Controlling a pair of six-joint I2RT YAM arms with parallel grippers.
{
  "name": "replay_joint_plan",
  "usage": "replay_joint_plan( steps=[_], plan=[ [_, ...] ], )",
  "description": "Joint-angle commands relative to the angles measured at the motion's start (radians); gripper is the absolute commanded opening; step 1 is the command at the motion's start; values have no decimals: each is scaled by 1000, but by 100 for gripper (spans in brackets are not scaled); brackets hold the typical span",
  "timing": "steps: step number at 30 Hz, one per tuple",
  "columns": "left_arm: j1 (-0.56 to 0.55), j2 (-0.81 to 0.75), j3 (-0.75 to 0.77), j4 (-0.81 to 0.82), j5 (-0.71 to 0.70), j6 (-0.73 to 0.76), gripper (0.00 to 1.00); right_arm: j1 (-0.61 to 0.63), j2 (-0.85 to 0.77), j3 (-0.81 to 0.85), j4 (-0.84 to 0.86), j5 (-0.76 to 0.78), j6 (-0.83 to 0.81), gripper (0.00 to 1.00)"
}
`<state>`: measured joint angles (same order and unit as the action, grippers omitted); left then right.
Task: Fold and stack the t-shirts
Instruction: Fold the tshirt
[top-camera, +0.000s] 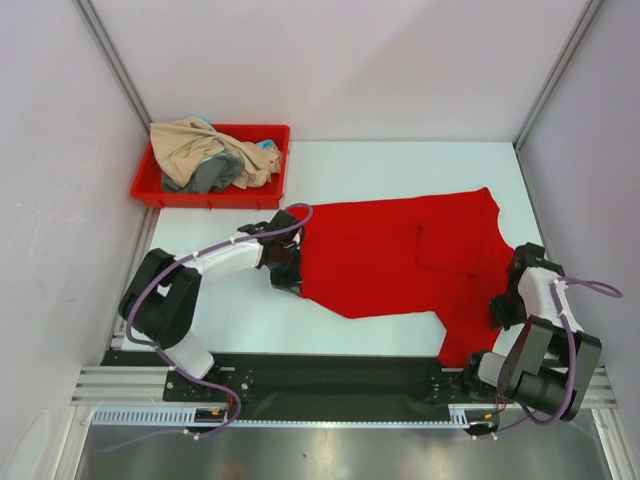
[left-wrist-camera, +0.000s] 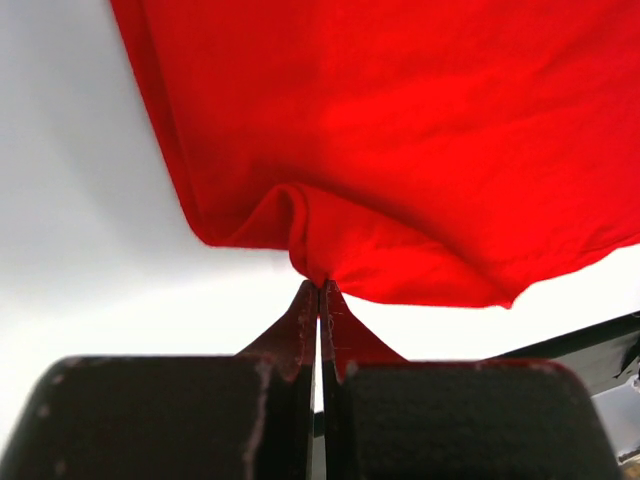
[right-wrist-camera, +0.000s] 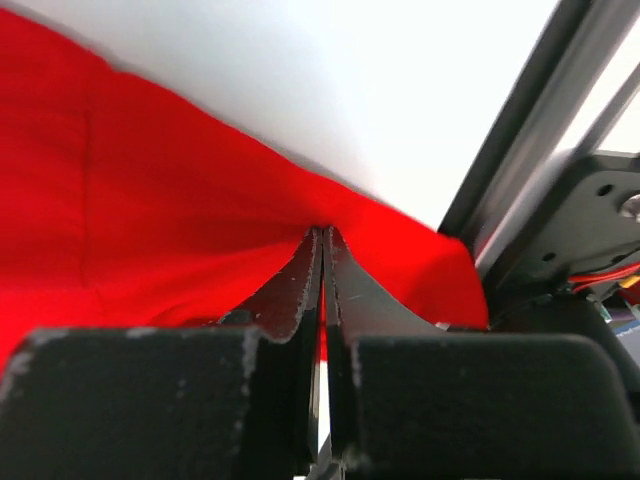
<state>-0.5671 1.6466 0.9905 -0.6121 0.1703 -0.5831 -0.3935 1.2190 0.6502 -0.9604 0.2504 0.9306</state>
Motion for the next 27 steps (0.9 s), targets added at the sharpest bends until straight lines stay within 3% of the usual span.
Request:
replay_joint_plan(
  steps=[1,7,24,25,27],
  plan=[
    [4,-68,-29,3,1,11,0,-18,-32,72,-40,83,-25,0],
    [4,-80,-27,3,-8,11,0,-18,-43,112,159,-29,-188,0],
    [3,-44,26,3,-8,28,0,27,134,181,238,-168,-285,0],
    [4,-38,30,2,-9,29,0,27,142,183,226,-175,-291,3],
    [4,-31,36,3,-8,32,0,27,137,184,189,-169,-303,21]
  ],
)
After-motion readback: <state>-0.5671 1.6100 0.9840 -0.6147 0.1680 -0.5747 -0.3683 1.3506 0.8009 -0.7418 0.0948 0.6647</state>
